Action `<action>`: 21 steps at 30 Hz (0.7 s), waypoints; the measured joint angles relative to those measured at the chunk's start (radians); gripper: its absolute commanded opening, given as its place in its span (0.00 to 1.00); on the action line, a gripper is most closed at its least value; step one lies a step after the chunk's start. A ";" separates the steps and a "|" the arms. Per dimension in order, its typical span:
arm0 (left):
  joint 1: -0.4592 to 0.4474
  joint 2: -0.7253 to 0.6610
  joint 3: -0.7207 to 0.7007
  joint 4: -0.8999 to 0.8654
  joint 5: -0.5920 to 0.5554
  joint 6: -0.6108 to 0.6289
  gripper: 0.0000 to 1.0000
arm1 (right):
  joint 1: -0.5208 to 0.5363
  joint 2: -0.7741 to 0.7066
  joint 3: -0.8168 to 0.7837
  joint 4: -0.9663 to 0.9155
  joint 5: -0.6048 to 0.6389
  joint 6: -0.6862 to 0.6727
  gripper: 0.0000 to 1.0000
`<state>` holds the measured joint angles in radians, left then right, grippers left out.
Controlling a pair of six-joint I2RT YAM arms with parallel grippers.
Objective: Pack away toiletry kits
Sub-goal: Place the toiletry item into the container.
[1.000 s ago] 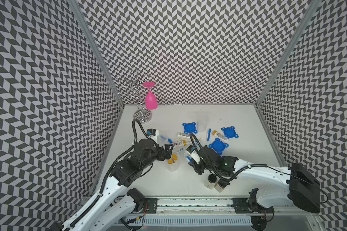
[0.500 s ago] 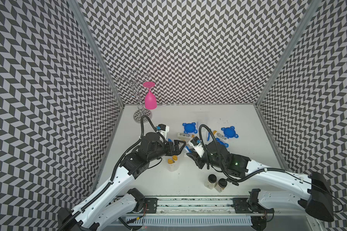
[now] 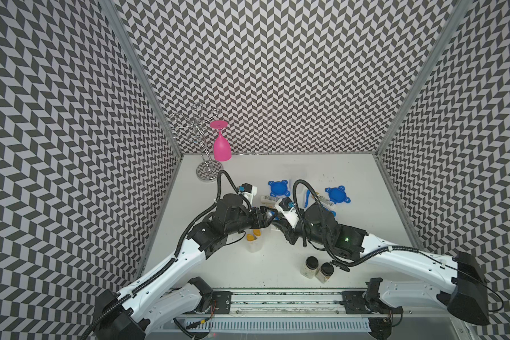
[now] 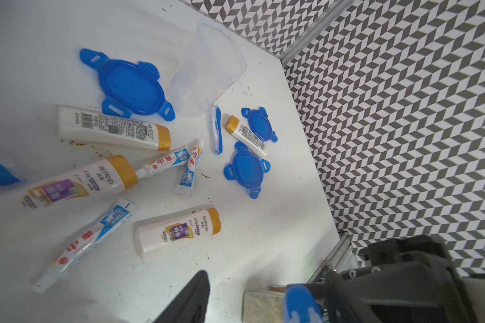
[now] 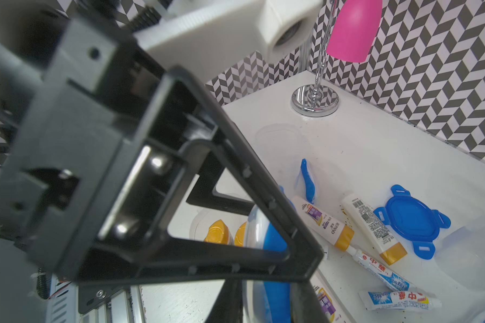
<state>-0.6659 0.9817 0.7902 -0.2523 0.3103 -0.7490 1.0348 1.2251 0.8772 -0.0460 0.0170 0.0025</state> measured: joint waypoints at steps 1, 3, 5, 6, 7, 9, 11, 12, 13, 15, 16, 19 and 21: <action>-0.001 0.000 -0.001 0.003 0.000 0.002 0.46 | 0.000 0.011 0.005 0.001 -0.002 -0.002 0.11; -0.001 -0.001 -0.001 0.006 0.002 -0.001 0.32 | 0.000 0.031 0.015 0.000 -0.004 -0.007 0.12; -0.002 -0.003 -0.001 0.006 0.002 0.005 0.15 | 0.000 0.045 0.022 0.000 -0.006 -0.012 0.14; -0.001 -0.006 -0.001 0.005 0.001 0.000 0.06 | 0.000 0.049 0.024 0.000 -0.005 -0.015 0.17; -0.001 -0.009 -0.001 0.004 -0.002 0.000 0.00 | 0.000 0.053 0.027 0.000 -0.003 -0.018 0.24; 0.000 -0.021 0.000 -0.002 -0.011 0.013 0.00 | 0.000 0.059 0.037 -0.002 -0.004 -0.023 0.40; 0.000 -0.037 0.010 -0.031 -0.026 0.037 0.00 | 0.000 0.062 0.050 -0.002 -0.003 -0.028 0.57; 0.002 -0.046 0.016 -0.050 -0.037 0.051 0.00 | 0.000 0.062 0.057 -0.002 0.001 -0.028 0.64; 0.006 -0.056 0.026 -0.076 -0.055 0.066 0.00 | 0.000 0.062 0.063 -0.003 0.004 -0.026 0.71; 0.016 -0.074 0.046 -0.123 -0.088 0.104 0.00 | 0.000 0.060 0.070 -0.005 0.023 -0.020 0.76; 0.023 -0.085 0.058 -0.146 -0.111 0.124 0.00 | -0.004 0.058 0.070 -0.012 0.033 -0.015 0.77; 0.034 -0.113 0.084 -0.200 -0.185 0.177 0.00 | -0.031 0.053 0.070 -0.050 0.046 0.019 0.78; 0.034 -0.130 0.088 -0.228 -0.229 0.205 0.00 | -0.068 0.051 0.070 -0.076 0.045 0.047 0.78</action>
<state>-0.6319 0.8513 0.8783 -0.4801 0.0818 -0.5438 0.9665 1.2766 0.9474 -0.1223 0.0624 0.0490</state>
